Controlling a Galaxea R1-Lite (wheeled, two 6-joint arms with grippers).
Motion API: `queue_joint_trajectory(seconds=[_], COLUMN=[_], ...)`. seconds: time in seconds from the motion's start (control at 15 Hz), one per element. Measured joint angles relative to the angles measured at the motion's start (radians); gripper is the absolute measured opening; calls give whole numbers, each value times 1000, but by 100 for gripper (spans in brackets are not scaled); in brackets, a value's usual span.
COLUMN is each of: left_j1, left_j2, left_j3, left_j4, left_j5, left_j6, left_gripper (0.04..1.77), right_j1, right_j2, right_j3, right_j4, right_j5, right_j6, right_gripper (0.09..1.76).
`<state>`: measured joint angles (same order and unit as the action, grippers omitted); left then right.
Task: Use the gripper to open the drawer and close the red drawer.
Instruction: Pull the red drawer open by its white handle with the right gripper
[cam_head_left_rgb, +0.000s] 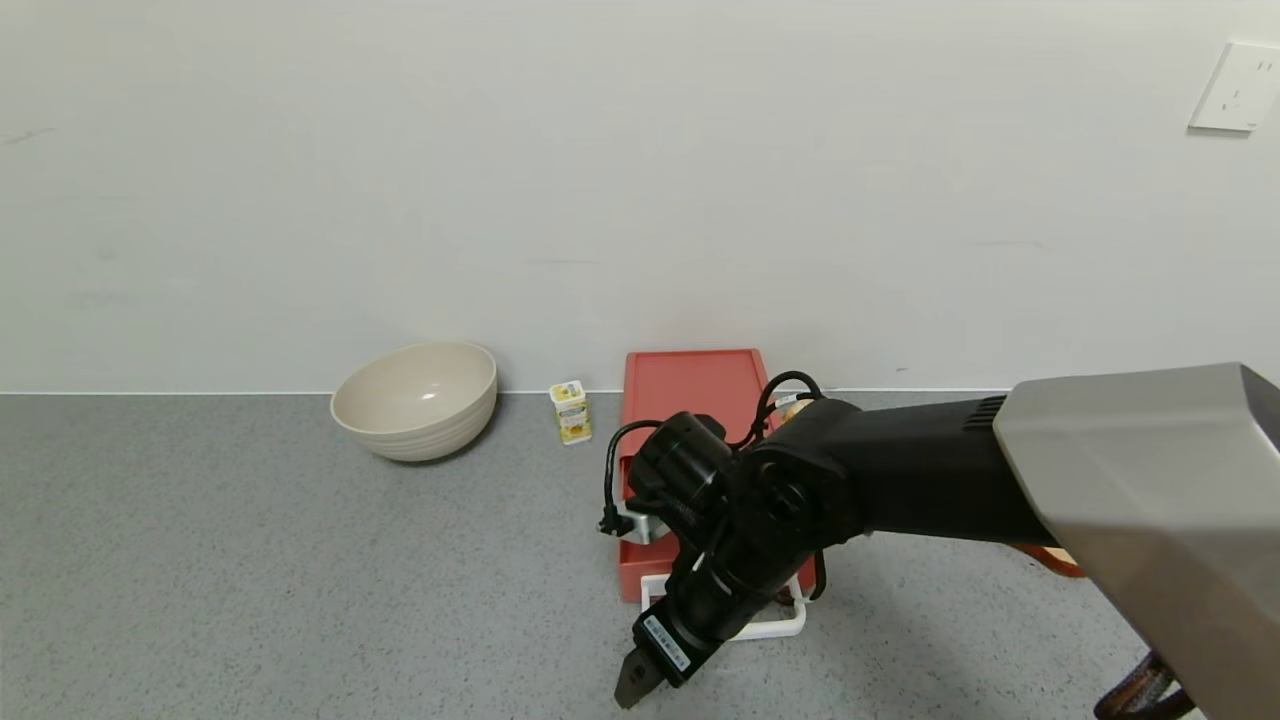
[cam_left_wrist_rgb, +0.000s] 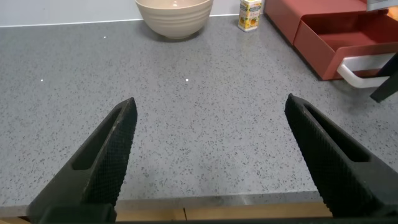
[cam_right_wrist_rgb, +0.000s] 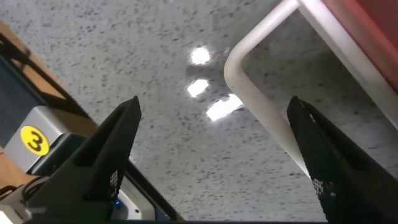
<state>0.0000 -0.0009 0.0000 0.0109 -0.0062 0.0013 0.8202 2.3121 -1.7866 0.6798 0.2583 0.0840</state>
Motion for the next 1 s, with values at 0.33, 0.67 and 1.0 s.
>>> queue_joint_trajectory(seconds=[0.33,0.67,1.0], left_j1=[0,0,0], left_j2=[0,0,0], left_j3=[0,0,0], left_j4=[0,0,0], left_j5=[0,0,0], left_j6=[0,0,0], left_gripper=[172,172,172], right_j1=[37,47,62], right_j2=[-21,-27,-35], right_j3=[32,41,58], right_j4=[-3,-3,-2], right_j5=[-1,-1,-1], right_j6=[30,58,86], right_gripper=[171,171,171])
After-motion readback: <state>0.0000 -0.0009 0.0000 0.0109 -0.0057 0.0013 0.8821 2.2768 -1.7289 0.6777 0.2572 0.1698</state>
